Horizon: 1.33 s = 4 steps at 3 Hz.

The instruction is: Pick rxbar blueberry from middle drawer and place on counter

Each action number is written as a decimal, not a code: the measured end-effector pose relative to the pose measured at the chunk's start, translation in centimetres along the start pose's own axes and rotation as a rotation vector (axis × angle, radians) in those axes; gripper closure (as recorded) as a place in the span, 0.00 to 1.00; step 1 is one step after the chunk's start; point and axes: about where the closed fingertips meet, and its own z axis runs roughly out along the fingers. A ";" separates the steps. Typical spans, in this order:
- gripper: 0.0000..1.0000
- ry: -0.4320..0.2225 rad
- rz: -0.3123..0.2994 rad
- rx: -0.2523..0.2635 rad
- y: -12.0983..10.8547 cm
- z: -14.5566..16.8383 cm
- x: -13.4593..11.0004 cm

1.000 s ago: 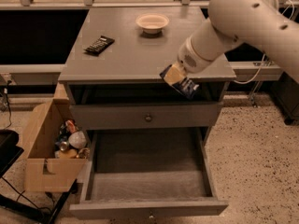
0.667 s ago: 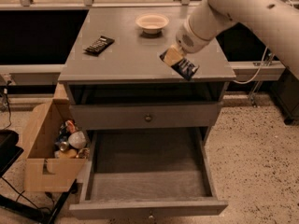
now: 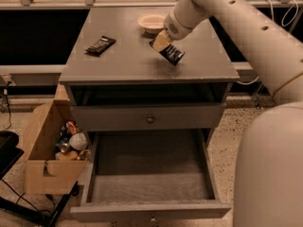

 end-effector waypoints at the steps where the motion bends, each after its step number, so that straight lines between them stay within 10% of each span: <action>1: 0.83 -0.010 0.005 0.000 -0.5 0.5 -0.4; 4: 0.14 -0.001 0.002 -0.014 0.0 1.5 -0.2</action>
Offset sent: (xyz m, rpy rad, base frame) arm 0.0078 0.0018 -0.0010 0.0104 -0.0042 -0.0031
